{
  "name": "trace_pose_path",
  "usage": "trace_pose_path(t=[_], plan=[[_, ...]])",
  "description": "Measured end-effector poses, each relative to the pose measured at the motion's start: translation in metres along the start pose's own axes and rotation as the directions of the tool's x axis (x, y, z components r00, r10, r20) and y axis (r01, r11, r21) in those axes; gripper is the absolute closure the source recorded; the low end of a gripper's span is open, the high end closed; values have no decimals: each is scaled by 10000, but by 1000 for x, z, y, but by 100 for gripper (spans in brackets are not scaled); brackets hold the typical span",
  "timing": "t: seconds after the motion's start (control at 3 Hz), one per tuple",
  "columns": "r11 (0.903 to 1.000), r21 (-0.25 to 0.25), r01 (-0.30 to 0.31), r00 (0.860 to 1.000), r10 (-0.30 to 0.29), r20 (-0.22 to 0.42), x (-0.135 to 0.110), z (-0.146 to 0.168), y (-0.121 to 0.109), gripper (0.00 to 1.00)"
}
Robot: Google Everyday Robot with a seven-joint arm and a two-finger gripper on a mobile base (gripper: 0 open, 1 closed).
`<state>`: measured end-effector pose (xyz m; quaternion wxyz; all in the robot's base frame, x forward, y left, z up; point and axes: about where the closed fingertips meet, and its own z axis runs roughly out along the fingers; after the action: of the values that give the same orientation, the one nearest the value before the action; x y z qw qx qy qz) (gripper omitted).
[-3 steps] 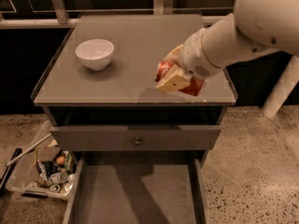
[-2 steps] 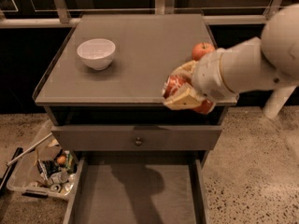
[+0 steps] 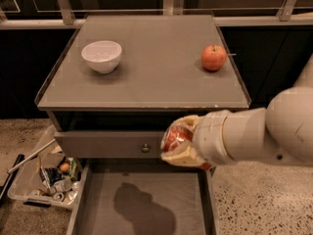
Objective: Place coke can into middle drawer
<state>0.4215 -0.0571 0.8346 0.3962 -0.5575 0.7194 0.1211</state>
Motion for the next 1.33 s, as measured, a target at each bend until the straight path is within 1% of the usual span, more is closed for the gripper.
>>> trace_pose_path(t=[0.33,0.67,1.0,1.33], plan=[[9979,-524,-377,9985,355,-417,34,56,52,100],[9979,-525,-377,9985,355,-417,34,56,52,100],[9971,-660,-380,9980,345,-535,46,78,54,100],[9921,-897,-881,9942,820,-694,89,124,57,100]])
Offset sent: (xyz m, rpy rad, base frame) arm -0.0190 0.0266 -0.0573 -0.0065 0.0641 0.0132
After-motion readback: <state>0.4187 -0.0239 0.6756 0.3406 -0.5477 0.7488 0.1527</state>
